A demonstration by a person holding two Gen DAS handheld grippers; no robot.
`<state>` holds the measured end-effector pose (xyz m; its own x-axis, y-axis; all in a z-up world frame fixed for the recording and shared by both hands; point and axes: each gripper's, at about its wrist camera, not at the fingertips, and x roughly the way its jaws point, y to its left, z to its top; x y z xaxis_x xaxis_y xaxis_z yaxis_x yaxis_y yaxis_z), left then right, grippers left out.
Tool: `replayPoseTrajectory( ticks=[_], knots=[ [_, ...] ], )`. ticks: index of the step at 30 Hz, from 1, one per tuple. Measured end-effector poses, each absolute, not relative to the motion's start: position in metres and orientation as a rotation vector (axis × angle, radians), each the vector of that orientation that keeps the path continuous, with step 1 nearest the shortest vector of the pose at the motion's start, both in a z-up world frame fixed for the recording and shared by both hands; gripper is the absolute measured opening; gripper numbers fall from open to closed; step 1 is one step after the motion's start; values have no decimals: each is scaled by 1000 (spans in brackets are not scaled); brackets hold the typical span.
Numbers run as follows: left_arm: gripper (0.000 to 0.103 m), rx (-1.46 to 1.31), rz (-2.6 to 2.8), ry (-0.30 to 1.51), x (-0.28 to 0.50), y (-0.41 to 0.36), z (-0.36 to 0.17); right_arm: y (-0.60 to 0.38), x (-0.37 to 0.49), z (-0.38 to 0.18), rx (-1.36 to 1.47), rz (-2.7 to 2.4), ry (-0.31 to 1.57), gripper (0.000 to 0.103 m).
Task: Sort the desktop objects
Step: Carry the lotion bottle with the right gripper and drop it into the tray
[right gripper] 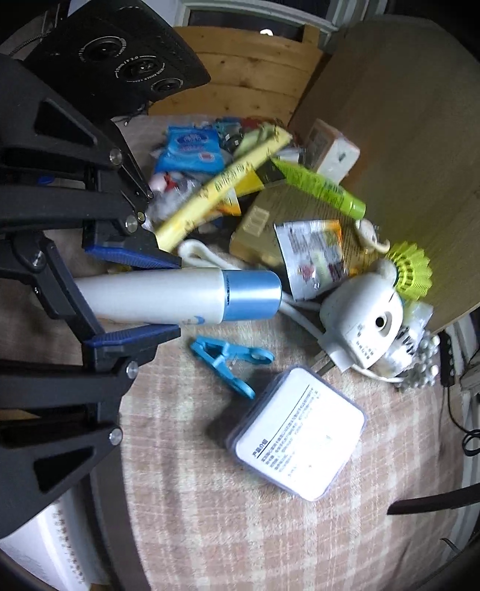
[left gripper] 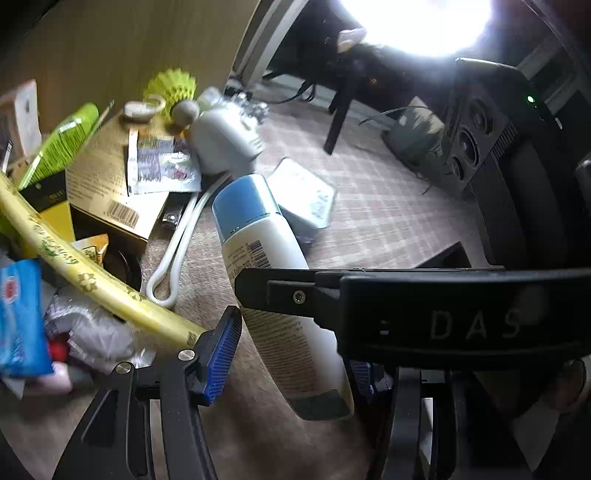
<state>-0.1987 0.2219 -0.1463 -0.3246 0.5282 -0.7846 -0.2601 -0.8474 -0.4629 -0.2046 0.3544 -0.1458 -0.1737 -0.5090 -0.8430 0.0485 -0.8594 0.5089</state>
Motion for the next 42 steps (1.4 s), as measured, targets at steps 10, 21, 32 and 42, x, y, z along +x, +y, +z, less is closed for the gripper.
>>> replayPoseTrajectory(
  ticks=[10,21,32,42],
  knots=[
    [52,-1395,2156,-257,-160,275,-101,385,-165,-100,1662,-2120,-610,30],
    [52,-1362,1999,-129,-119,395,-89,510,-90,-81,1670,-2206,-738,30],
    [52,-1373,1917,-41,-111,482,-106,596,-53,-90,1733,-2319,-769,30],
    [52,-1422,1915,-29,-114,487,-114,618,-50,-98,1787,-2369,-742,43]
  ],
)
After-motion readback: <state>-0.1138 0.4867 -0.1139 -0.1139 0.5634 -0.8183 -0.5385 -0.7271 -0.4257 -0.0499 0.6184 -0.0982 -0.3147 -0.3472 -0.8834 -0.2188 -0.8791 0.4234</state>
